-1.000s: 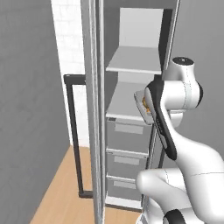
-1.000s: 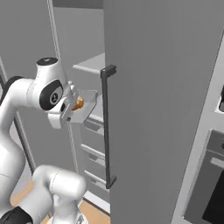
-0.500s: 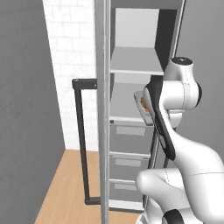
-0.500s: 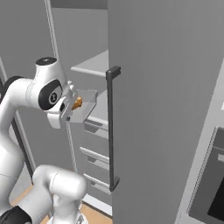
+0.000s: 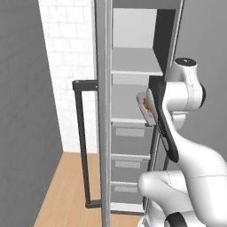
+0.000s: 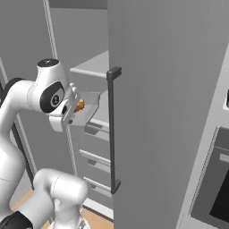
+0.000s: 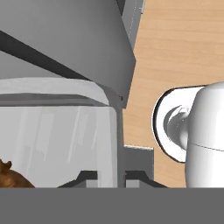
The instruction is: Take the meat container that has the chicken drumstick and place it on the second highest rack of the freezer. Then take the vegetable container that has the tomato and mushroom and place it on the highest rack of the freezer.
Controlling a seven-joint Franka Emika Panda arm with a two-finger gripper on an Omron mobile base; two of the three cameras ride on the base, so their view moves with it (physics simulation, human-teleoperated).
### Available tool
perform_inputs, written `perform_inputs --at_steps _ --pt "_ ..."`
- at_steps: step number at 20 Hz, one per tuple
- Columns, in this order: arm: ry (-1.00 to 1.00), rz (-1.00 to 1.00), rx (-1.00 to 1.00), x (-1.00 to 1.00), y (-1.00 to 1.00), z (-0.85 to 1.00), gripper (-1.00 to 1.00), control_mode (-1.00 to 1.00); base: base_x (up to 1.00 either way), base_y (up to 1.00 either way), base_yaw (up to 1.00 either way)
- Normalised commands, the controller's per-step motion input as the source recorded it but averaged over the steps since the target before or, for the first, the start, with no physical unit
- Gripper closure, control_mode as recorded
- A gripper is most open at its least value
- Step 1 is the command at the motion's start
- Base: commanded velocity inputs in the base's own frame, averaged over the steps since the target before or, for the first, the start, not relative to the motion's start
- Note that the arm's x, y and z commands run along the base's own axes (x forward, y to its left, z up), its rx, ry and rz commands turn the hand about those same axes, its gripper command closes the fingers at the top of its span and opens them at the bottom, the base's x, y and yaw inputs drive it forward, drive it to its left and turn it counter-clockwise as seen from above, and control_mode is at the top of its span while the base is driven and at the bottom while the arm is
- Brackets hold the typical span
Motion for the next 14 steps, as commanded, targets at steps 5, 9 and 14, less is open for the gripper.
perform_inputs --at_steps 5,9,14 --pt "0.0 0.0 0.0 0.0 0.0 0.0 1.0 1.0 0.06 0.01 -0.05" --pt "0.0 0.0 0.0 0.0 0.0 0.0 1.0 1.0 -0.02 -0.13 0.0" --pt "0.0 0.0 0.0 0.0 0.0 0.0 1.0 1.0 -0.1 -0.29 0.06"
